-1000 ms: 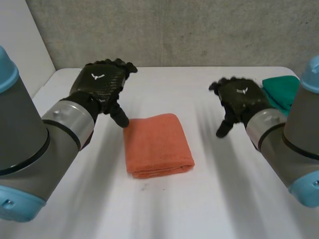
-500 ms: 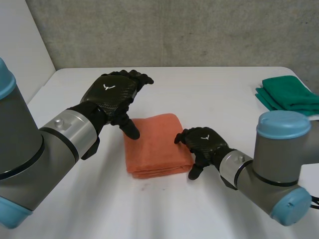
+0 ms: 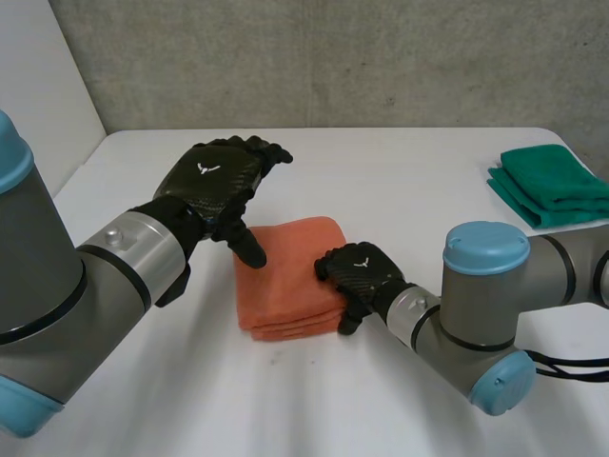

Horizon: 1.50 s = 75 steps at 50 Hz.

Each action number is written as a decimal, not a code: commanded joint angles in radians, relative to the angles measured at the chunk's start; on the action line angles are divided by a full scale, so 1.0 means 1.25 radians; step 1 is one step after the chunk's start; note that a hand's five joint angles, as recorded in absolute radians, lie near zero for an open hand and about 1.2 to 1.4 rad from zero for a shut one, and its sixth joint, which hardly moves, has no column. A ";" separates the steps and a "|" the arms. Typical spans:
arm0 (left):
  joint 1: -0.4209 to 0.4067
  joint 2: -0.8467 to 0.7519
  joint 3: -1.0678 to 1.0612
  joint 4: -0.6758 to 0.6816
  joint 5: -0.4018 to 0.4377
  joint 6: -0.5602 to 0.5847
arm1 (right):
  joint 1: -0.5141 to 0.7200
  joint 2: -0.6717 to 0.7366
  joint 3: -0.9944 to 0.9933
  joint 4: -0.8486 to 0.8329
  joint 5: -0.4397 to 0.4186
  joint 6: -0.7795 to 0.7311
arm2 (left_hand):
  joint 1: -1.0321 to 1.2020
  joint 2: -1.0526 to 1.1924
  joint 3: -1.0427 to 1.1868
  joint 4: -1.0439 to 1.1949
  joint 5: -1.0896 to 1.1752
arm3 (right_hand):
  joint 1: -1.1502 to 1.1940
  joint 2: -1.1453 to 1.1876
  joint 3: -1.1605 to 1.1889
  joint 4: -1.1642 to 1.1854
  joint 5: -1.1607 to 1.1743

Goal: Fold the laundry.

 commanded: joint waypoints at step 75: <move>-0.009 -0.029 0.013 0.000 -0.038 -0.023 | -0.671 0.581 -1.011 -0.132 -0.333 -0.117 | -0.021 -0.016 -0.019 -0.013 -0.010 | 0.733 0.660 0.661 0.664 0.686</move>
